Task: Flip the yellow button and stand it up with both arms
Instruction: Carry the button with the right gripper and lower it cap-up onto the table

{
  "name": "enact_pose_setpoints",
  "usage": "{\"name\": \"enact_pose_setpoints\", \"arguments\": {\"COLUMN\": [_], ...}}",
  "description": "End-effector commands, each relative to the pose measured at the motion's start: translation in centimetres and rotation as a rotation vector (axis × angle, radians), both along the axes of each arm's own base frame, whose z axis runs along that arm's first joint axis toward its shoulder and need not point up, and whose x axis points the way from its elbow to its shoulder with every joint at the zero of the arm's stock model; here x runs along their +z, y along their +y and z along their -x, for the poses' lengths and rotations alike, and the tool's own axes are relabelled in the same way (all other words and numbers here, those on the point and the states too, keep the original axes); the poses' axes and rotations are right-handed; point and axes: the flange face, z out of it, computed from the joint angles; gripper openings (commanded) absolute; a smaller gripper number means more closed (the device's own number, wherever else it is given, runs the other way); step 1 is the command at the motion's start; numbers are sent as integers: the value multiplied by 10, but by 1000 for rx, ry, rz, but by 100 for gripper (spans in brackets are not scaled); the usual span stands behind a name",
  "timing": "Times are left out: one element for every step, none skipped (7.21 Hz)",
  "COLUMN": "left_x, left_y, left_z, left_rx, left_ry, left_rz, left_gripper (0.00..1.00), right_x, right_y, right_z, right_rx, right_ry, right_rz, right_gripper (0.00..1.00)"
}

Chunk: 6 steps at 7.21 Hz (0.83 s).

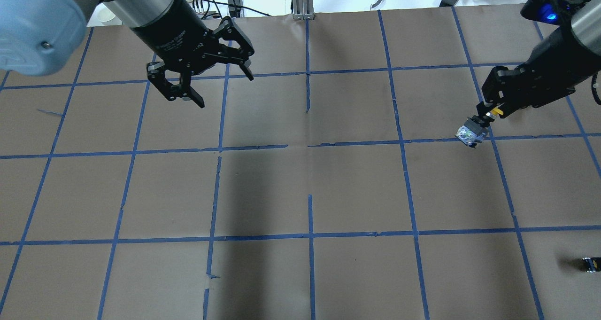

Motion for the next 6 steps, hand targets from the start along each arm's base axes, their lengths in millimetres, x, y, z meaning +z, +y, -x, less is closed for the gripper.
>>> {"name": "enact_pose_setpoints", "arguments": {"left_x": [6,6,9,7,11,10], "left_y": [2,5,9,10,9,6], "left_z": [-21,-22,-23,-23,-23,-23], "left_rx": [-238,-324,-374,-402,-420,-418], "left_ry": [-183,-185,-182,-179,-180,-184], "left_rz": [23,33,45,44,63,91], "left_gripper": [99,99,99,99,99,100], "right_x": [-35,-50,-69,-91,-110,-119], "right_y": [4,9,19,32,46,59], "right_z": [60,83,107,132,154,178], "right_rx": [279,380,500,596,665,730], "right_ry": [85,122,157,193,180,170], "right_rz": [162,217,275,323,386,470], "right_gripper": [15,15,13,13,13,13]}}
